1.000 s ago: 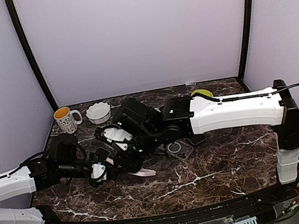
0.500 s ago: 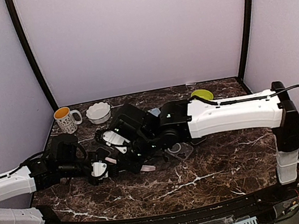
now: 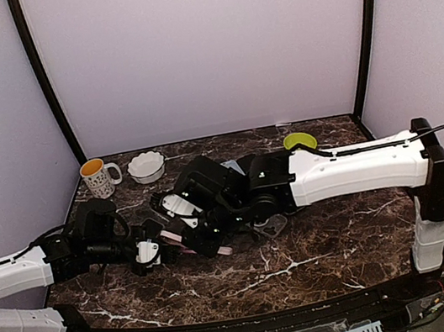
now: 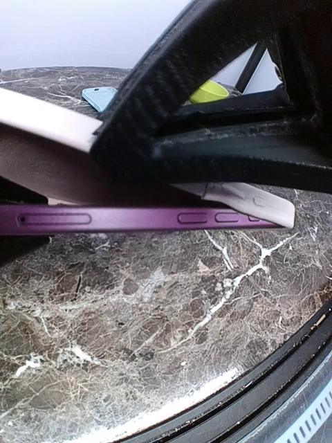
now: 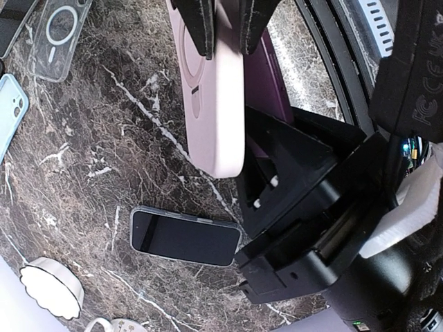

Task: Take the phone out of the phone case
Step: Remove the phone case from the phone, then place the phone case at the center of the board.

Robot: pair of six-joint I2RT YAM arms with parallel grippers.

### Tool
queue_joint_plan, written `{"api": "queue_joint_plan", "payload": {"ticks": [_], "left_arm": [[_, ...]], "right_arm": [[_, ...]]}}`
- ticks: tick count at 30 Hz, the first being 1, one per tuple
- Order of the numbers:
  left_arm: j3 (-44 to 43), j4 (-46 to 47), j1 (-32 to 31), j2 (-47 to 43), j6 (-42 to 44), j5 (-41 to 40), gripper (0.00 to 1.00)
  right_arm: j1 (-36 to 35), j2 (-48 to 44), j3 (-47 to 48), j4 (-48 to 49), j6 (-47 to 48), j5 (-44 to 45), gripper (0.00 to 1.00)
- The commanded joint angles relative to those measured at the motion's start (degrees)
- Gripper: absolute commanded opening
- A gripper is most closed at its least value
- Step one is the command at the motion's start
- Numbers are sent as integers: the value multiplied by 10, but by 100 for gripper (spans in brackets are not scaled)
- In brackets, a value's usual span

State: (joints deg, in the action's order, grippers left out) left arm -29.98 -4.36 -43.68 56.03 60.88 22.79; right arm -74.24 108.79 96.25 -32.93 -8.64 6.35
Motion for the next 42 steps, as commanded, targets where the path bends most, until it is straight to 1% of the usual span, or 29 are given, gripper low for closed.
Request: {"api": "queue_joint_plan", "payload": {"ticks": [1, 14, 17, 20, 25, 28, 29, 32, 35, 37, 42], "left_arm": [[-11, 42, -3, -28, 11, 39, 0], [-11, 42, -3, -29, 8, 20, 0], [-12, 41, -3, -29, 10, 30, 0], [-12, 37, -3, -30, 10, 38, 0], [-17, 30, -3, -27, 5, 50, 0], [-20, 26, -3, -27, 3, 56, 0], [-19, 26, -3, -27, 2, 58, 0], [-21, 25, -3, -29, -1, 61, 0], [-22, 22, -3, -28, -4, 68, 0], [-23, 18, -3, -27, -5, 72, 0], [-27, 7, -3, -23, -8, 81, 0]], "right_arm": [[30, -24, -28, -61, -8, 56, 0], [47, -79, -105, -43, -33, 73, 0], [60, -104, -133, -39, -44, 82, 0], [88, -152, -173, -35, -56, 91, 0], [179, -255, -279, 13, -85, 74, 0], [249, -304, -351, 44, -97, 49, 0], [283, -317, -367, 53, -101, 45, 0], [356, -351, -410, 78, -111, 26, 0], [433, -375, -448, 125, -127, -43, 0], [479, -373, -467, 145, -135, -85, 0], [563, -354, -516, 220, -158, -204, 0]]}}
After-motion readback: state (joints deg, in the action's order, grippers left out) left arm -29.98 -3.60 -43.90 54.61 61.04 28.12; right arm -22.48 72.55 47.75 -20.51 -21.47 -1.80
